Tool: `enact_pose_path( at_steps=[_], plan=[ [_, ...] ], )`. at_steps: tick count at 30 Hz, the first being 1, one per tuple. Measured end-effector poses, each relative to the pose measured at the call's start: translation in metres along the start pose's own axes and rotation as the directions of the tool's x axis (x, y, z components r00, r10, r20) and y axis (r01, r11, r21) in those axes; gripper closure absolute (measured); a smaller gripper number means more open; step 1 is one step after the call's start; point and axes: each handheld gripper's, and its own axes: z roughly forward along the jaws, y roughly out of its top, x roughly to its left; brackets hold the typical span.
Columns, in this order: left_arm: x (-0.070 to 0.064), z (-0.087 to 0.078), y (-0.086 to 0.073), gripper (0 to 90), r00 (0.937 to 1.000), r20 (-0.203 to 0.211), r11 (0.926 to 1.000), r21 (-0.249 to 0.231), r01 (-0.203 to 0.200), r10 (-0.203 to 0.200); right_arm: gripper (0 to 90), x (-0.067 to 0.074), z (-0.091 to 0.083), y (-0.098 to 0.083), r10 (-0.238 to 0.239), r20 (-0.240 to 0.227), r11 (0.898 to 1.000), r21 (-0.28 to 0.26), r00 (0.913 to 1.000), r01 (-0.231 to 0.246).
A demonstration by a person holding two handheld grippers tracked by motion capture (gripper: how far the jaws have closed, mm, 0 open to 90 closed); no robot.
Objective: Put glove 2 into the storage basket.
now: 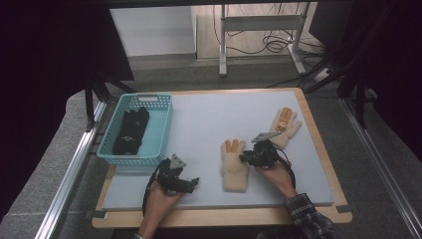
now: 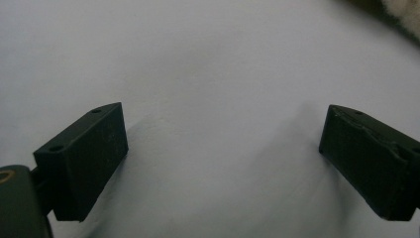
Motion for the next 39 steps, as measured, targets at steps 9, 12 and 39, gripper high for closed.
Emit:
enact_pose_path(
  at_steps=[9, 12, 39],
  plan=[
    [0.0, 0.0, 0.0, 5.1, 1.0, 0.001, 1.0, -0.002, 0.003, -0.003, 80.0, 0.007, -0.028, 0.003, -0.014, 0.059, 0.996, -0.084, 0.9981, 0.019],
    [0.0, 0.0, 0.0, 5.1, 1.0, 0.001, 1.0, 0.001, 0.001, -0.001, 69.4, -0.002, -0.032, 0.003, 0.018, 0.091, 0.995, -0.095, 0.9957, -0.01],
    [0.0, 0.0, 0.0, 5.1, 1.0, 0.002, 1.0, 0.001, 0.001, -0.001, 47.4, -0.121, -0.064, -0.003, 0.139, 0.376, 0.987, -0.128, 0.9162, -0.097]
  ],
)
